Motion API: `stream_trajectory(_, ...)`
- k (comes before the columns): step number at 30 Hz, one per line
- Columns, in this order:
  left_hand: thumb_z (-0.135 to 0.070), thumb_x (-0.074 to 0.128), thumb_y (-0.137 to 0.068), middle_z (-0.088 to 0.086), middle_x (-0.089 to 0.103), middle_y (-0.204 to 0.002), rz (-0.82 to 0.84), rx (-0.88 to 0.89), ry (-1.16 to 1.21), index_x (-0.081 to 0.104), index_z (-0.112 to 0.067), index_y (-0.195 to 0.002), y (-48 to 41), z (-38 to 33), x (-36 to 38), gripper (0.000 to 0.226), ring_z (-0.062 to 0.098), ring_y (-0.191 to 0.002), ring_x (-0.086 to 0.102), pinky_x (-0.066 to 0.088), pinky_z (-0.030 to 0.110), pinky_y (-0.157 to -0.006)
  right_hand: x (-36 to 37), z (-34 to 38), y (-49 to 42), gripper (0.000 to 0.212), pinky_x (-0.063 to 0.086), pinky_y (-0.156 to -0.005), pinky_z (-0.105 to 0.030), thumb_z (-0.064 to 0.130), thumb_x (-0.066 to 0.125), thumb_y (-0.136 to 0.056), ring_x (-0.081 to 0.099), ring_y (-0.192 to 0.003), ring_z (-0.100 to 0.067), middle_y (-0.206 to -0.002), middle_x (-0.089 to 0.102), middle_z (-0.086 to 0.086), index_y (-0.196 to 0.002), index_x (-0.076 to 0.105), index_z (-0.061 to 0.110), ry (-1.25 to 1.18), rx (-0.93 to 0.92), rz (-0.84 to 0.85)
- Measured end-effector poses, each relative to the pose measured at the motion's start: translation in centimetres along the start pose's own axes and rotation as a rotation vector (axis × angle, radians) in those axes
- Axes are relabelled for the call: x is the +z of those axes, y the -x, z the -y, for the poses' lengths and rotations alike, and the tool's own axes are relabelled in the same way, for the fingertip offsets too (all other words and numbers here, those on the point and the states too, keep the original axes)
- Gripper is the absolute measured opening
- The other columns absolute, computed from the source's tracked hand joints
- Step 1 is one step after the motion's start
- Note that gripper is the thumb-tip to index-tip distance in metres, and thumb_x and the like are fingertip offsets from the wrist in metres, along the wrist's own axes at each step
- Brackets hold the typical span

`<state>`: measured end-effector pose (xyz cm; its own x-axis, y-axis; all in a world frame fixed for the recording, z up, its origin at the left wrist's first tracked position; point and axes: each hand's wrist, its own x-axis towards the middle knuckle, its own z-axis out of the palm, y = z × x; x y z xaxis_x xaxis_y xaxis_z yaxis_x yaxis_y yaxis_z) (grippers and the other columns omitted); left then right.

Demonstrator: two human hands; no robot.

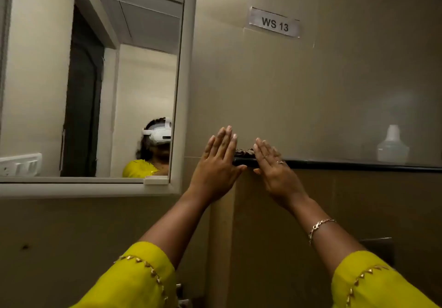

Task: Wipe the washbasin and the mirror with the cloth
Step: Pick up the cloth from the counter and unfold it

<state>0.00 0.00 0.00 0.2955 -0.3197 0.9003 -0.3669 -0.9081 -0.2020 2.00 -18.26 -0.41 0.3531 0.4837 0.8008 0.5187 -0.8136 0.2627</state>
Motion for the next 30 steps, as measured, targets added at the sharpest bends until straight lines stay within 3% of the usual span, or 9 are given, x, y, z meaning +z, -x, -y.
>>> stream_trajectory(3, -0.049, 0.020, -0.092, 0.012, 0.007, -0.154, 0.114, 0.011, 0.065, 0.012, -0.007, -0.143, -1.3, -0.8, 0.2, 0.066, 0.019, -0.141, -0.005, -0.006, 0.029, -0.115, -0.9, -2.1, 0.1, 0.061, 0.000, -0.115, -0.022, 0.030, 0.008, -0.088, 0.009, -0.139, -0.016, -0.147, 0.009, -0.001, -0.143, 0.020, 0.005, -0.053, 0.035, 0.009)
stream_trajectory(5, -0.039, 0.027, -0.096, 0.011, 0.013, -0.154, 0.169, 0.003, 0.128, 0.018, -0.008, -0.143, -2.6, -1.2, 0.5, 0.056, 0.019, -0.143, 0.002, -0.002, 0.028, -0.115, -1.1, -3.7, -0.1, 0.049, 0.001, -0.114, -0.020, 0.009, 0.021, -0.095, 0.012, -0.141, -0.015, -0.151, 0.015, -0.004, -0.143, 0.022, 0.007, -0.095, 0.085, 0.047)
stream_trajectory(8, -0.023, 0.034, -0.097, 0.012, 0.037, -0.145, 0.250, -0.095, 0.295, 0.039, -0.007, -0.134, -4.0, -1.6, 1.2, 0.041, 0.023, -0.137, 0.027, 0.018, 0.033, -0.113, -1.1, -4.9, -0.8, 0.053, 0.011, -0.114, -0.021, -0.013, 0.038, -0.089, 0.029, -0.138, -0.021, -0.146, 0.034, -0.012, -0.139, 0.036, 0.006, -0.221, 0.174, 0.038)
stream_trajectory(11, -0.012, 0.042, -0.093, 0.016, 0.058, -0.125, 0.224, -0.235, 0.438, 0.055, -0.007, -0.121, -5.0, -1.4, 1.7, 0.031, 0.030, -0.116, 0.052, 0.042, 0.039, -0.096, -1.4, -5.8, -1.8, 0.045, 0.019, -0.110, -0.020, -0.012, 0.047, -0.088, 0.040, -0.132, -0.023, -0.137, 0.045, -0.016, -0.130, 0.049, 0.004, -0.339, 0.248, 0.047)
stream_trajectory(17, -0.011, 0.055, -0.088, 0.014, 0.061, -0.122, 0.371, -0.353, 0.526, 0.059, 0.000, -0.116, -7.2, -1.1, 1.6, 0.030, 0.024, -0.112, 0.056, 0.040, 0.025, -0.093, -1.5, -7.1, -3.8, 0.032, 0.035, -0.098, -0.020, 0.001, 0.058, -0.086, 0.054, -0.120, -0.019, -0.125, 0.061, -0.010, -0.118, 0.062, 0.007, -0.420, 0.307, 0.148)
stream_trajectory(22, -0.010, 0.059, -0.085, 0.015, 0.066, -0.110, 0.428, -0.317, 0.518, 0.065, -0.001, -0.106, -7.9, -0.9, 1.6, 0.024, 0.022, -0.097, 0.060, 0.048, 0.029, -0.085, -1.2, -7.6, -5.0, 0.028, 0.040, -0.087, -0.020, -0.002, 0.059, -0.085, 0.061, -0.104, -0.019, -0.114, 0.067, -0.011, -0.110, 0.066, 0.005, -0.415, 0.313, 0.239)
stream_trajectory(30, -0.006, 0.054, -0.087, 0.015, 0.068, -0.104, 0.207, -0.346, 0.466, 0.067, -0.003, -0.101, -7.4, -1.0, 2.5, 0.020, 0.024, -0.092, 0.062, 0.050, 0.030, -0.082, 0.1, -6.9, -4.7, 0.018, 0.043, -0.078, -0.021, -0.001, 0.060, -0.084, 0.066, -0.092, -0.026, -0.098, 0.072, -0.015, -0.098, 0.071, 0.003, -0.344, 0.281, -0.041)
